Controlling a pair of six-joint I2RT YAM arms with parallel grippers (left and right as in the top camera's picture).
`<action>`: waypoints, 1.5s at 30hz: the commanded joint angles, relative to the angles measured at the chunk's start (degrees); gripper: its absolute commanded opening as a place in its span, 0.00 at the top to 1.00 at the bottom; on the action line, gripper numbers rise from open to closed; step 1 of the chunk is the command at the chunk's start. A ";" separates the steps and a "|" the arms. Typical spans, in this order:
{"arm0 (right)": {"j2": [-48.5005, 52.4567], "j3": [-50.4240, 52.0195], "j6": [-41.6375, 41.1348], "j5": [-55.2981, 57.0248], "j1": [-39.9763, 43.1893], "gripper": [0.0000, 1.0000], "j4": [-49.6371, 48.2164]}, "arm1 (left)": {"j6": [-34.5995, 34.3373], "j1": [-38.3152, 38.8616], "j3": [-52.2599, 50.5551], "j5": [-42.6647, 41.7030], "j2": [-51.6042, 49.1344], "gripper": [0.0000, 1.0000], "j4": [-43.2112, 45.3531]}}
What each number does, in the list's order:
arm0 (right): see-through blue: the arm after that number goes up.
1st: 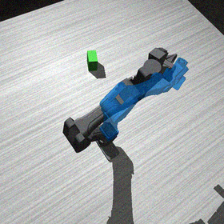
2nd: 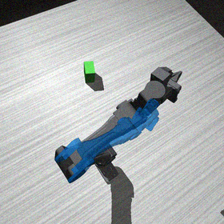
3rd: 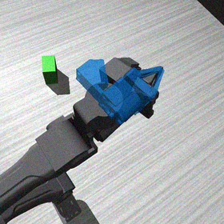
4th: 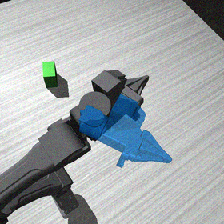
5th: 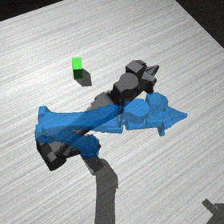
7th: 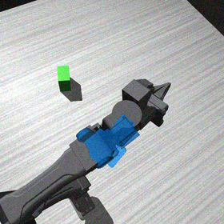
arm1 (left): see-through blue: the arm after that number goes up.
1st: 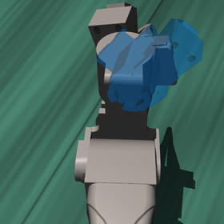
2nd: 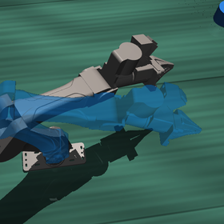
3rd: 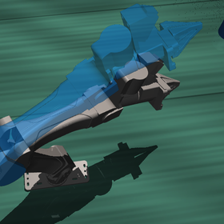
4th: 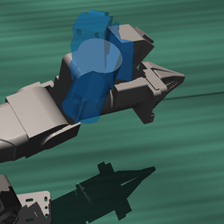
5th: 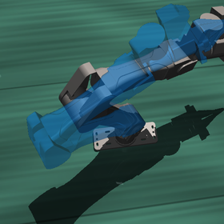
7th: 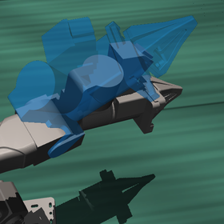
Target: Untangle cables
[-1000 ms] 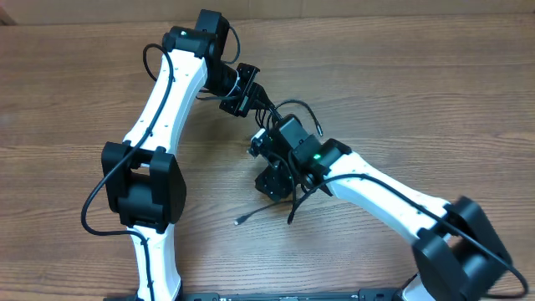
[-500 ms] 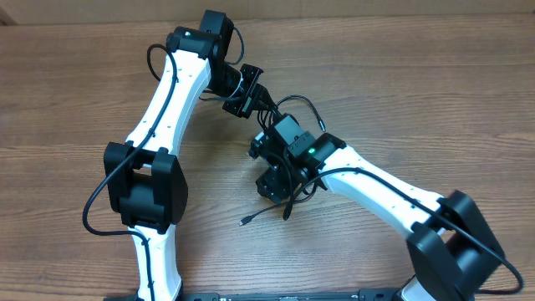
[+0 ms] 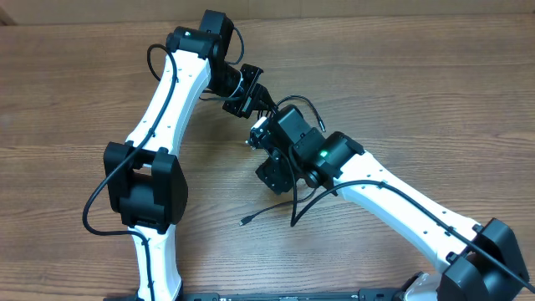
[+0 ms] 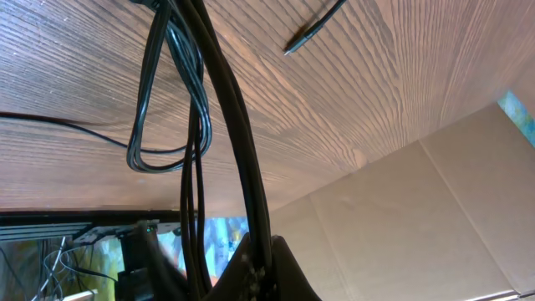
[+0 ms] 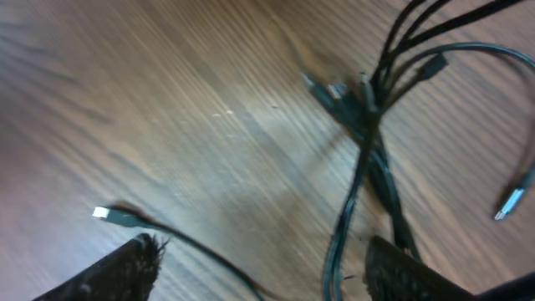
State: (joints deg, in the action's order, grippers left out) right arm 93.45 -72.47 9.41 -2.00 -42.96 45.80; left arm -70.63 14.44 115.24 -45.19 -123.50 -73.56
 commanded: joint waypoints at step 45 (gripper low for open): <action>10.43 8.24 1.11 19.50 -1.01 0.11 -12.83 | 0.13 0.13 1.60 -2.38 1.79 0.96 -0.55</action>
State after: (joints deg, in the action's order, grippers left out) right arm 103.72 -66.59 10.55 16.23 -43.97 34.00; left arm -70.59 14.44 115.24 -46.04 -123.50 -73.84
